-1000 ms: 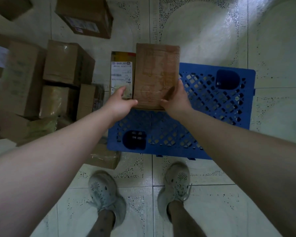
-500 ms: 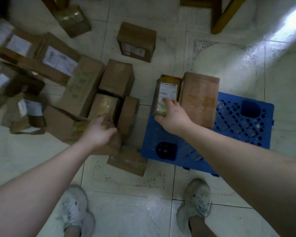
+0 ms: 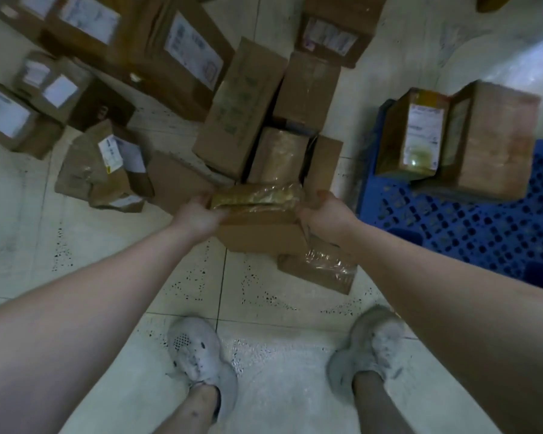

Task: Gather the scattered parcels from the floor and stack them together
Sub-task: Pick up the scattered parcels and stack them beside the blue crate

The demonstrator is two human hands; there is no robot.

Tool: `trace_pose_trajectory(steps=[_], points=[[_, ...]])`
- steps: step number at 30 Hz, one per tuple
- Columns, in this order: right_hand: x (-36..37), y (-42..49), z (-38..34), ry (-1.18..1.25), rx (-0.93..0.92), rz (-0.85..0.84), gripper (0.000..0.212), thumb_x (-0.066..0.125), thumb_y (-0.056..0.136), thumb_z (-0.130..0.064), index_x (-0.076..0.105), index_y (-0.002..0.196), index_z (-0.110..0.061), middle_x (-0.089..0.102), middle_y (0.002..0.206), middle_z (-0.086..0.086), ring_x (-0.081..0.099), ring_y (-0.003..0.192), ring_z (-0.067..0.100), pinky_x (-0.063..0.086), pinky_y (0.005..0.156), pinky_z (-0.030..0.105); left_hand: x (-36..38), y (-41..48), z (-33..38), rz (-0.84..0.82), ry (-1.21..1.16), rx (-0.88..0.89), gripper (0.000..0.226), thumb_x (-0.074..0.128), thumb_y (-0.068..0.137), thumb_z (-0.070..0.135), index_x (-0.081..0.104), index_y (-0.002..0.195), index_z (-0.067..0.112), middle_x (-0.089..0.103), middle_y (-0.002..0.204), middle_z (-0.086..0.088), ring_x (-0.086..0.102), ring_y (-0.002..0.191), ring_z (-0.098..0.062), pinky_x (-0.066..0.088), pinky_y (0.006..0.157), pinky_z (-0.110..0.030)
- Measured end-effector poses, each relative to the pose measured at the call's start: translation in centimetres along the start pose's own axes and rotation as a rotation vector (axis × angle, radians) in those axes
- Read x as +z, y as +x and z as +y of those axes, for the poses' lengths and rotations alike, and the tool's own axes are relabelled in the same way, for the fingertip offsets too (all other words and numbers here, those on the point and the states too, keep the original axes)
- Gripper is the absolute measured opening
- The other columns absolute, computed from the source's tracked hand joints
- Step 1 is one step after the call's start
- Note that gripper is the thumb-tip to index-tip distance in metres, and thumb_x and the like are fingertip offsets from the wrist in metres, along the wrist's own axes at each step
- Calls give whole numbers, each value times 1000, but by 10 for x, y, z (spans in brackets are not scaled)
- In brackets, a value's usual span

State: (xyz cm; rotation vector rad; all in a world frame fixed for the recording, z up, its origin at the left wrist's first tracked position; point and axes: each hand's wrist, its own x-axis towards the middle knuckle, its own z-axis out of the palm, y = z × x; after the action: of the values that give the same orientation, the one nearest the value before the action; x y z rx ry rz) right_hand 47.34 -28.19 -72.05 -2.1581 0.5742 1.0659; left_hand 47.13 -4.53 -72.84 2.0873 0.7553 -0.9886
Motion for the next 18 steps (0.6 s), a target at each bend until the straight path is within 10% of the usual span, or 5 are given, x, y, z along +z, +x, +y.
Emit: trace_pose_trajectory(steps=[8,18], points=[[57,38,15,193,107,-16,71,43,91,-60,27,149,-22,45,144,7,50,122,29,42,97,38,43,50,-37,-76,-272,-197,69,50,92,51,30,146,12,36,150,-7,36,135,-27,30,111,-45],[30,-22,27,457,140,41,51,56,91,-45,44,135,-22,60,111,-4,59,95,18,52,81,34,26,-12,-23,-50,-448,-160,57,64,87,40,40,134,19,57,110,1,56,93,-20,45,71,-35]])
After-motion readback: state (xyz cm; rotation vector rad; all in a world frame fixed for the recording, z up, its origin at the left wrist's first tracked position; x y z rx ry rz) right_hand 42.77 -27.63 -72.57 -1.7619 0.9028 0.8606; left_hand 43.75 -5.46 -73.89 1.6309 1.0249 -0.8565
